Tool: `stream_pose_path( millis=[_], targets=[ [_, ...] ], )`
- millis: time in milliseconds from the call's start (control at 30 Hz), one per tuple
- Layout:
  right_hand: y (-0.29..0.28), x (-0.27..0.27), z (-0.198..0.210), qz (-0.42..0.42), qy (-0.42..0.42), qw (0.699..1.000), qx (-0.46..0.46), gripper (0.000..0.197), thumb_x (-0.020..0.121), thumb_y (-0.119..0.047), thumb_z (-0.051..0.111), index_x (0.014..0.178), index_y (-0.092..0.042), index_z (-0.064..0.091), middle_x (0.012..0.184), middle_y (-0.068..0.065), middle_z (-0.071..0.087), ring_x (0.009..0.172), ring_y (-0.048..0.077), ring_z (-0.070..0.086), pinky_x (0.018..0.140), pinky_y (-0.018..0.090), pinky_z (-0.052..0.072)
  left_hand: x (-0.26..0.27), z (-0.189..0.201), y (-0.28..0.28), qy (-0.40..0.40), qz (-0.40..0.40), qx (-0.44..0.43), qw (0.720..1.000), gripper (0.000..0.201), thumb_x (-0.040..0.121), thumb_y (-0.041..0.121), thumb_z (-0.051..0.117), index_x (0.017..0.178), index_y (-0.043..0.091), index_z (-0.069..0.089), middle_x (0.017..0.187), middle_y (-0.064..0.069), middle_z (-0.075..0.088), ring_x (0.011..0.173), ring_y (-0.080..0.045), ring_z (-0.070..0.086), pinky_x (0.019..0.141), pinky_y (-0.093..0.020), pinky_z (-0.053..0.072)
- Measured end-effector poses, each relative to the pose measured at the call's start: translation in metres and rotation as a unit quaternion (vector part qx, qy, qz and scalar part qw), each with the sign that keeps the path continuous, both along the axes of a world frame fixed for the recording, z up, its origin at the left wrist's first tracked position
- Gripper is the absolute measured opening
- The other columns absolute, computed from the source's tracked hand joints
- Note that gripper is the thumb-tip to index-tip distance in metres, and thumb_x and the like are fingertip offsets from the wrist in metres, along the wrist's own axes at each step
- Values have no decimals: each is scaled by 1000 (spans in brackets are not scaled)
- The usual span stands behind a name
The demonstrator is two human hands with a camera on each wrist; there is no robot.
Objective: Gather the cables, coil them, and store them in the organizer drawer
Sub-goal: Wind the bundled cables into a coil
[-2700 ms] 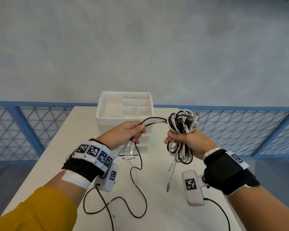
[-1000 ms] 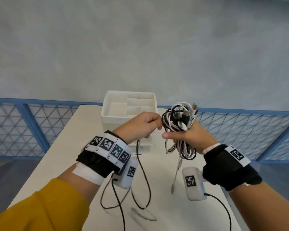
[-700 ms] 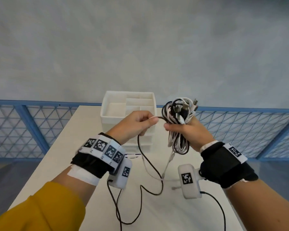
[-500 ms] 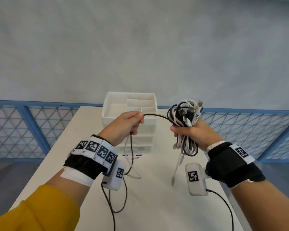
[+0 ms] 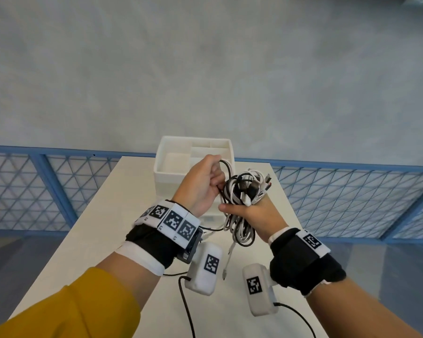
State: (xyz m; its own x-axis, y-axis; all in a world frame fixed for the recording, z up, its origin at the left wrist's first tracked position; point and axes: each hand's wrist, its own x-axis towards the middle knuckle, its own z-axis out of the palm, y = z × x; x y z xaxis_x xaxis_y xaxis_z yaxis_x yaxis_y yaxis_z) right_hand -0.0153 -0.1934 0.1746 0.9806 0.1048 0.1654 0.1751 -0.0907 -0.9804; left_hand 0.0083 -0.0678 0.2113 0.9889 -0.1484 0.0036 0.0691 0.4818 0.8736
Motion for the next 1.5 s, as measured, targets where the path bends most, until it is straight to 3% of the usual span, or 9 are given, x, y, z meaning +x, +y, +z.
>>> stream_pose_path(
  millis=[200, 267, 367, 567, 767, 900, 1233, 1400, 1500],
  targets=[
    [0, -9, 9, 88, 25, 995, 29, 15, 73, 6, 68, 80, -7, 64, 71, 2, 64, 70, 14, 62, 69, 26, 54, 3, -2, 10, -27, -33, -31, 999, 33, 90, 28, 45, 58, 17, 46, 59, 4, 45, 62, -11, 44, 66, -24, 37],
    [-3, -7, 14, 81, 30, 994, 64, 20, 73, 7, 67, 81, -11, 65, 70, 0, 65, 71, 16, 62, 74, 33, 55, 6, -18, 18, -85, -69, 110, 988, 25, 87, 41, 46, 83, 19, 56, 89, -1, 59, 81, -11, 53, 78, -24, 42],
    [-9, -1, 22, 65, 33, 993, 93, 23, 71, 7, 68, 85, -11, 66, 71, -3, 68, 72, 13, 66, 71, 29, 58, -6, -52, 16, -110, -251, 320, 907, 45, 80, 26, 61, 122, 21, 44, 123, -3, 59, 106, -11, 59, 95, -21, 47],
    [-30, 6, 32, 37, 20, 997, 61, 13, 71, 5, 69, 76, -5, 62, 64, 2, 64, 62, 14, 62, 60, 24, 53, -19, -70, 17, -57, -284, 361, 887, 7, 84, 9, 60, 89, 14, 61, 65, -3, 47, 51, -9, 47, 59, -20, 51],
    [-58, 6, 43, 16, -25, 996, -87, 29, 65, 1, 76, 62, -22, 60, 50, -9, 61, 50, 4, 56, 53, 18, 47, -19, -44, 39, -80, -215, 428, 874, 20, 87, 20, 56, 68, 23, 58, 52, 8, 37, 47, -7, 32, 44, -17, 29],
    [-40, -4, 37, 87, -31, 987, -129, 33, 61, -3, 80, 82, -25, 66, 67, -22, 70, 69, -9, 62, 64, 6, 45, -7, -13, 23, -86, -159, 422, 888, 13, 86, 9, 52, 73, 11, 54, 48, 2, 31, 36, -7, 27, 37, -18, 23],
    [-22, -5, 16, 49, -43, 994, -91, 36, 58, 9, 77, 70, -24, 65, 69, -6, 65, 65, 0, 60, 65, 17, 51, -13, -11, -1, -23, -172, 324, 930, 36, 82, -3, 39, 51, 16, 39, 44, 7, 20, 37, -7, 15, 42, -18, 11],
    [-29, 4, 24, 5, -51, 997, -65, 34, 60, 7, 77, 71, -23, 65, 71, -6, 66, 62, -5, 60, 61, 10, 47, -13, -6, 13, -57, -167, 308, 935, 30, 92, 4, 37, 69, 15, 52, 51, 6, 38, 41, -8, 33, 46, -18, 33],
    [-35, 8, 27, -11, -32, 999, -31, 31, 59, 3, 79, 71, -24, 67, 72, -9, 69, 71, 4, 65, 70, 22, 51, -13, -6, 19, -71, -124, 274, 951, 28, 97, 14, 32, 76, 11, 51, 65, -2, 45, 57, -10, 48, 66, -24, 45]
  ],
)
